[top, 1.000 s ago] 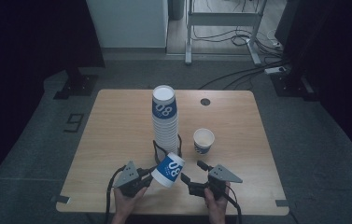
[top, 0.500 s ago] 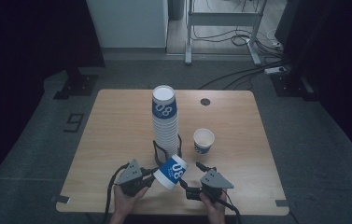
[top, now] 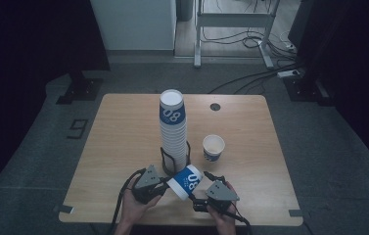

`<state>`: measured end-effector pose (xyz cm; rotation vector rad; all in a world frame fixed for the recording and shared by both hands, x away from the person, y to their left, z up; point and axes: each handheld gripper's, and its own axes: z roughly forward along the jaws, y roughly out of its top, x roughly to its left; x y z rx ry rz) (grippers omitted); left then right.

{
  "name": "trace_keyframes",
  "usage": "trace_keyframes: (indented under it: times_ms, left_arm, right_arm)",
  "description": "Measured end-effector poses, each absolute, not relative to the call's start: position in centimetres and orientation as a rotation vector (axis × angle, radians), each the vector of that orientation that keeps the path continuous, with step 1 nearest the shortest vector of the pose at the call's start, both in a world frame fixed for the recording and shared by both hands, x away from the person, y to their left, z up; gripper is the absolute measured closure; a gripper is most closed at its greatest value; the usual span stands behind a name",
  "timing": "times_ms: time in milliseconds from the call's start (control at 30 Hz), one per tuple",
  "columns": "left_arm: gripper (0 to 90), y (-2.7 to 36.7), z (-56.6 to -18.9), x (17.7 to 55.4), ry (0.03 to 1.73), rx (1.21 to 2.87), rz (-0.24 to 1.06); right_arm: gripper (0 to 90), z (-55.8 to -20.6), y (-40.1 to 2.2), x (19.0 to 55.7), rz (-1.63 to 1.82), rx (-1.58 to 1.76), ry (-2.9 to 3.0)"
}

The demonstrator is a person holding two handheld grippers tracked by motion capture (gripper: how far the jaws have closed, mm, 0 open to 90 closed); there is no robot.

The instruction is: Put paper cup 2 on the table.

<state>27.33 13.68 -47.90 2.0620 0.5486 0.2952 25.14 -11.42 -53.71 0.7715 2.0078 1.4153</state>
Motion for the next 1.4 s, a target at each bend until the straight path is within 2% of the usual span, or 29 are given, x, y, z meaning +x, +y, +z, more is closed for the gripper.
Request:
trace_keyframes:
  times_ms: [400,700,933,1400]
  left_arm:
    - [83.9,13.0,-46.7,28.5,0.584,2.191,0.189]
    - [83.8,13.3,-46.4,29.2,0.609,2.267,0.138]
    - [83.8,12.9,-46.6,29.4,0.610,2.305,0.097]
    - [83.8,11.7,-46.7,30.7,0.624,2.441,0.004]
  right_arm:
    - [12.2,-54.1,-11.5,24.6,1.387,0.689,2.136]
    - [8.6,-53.8,-11.5,24.7,1.382,0.626,2.083]
    - [0.4,-53.4,-11.3,24.8,1.376,0.631,2.135]
    - [0.0,-53.9,-10.9,24.6,1.274,0.440,2.139]
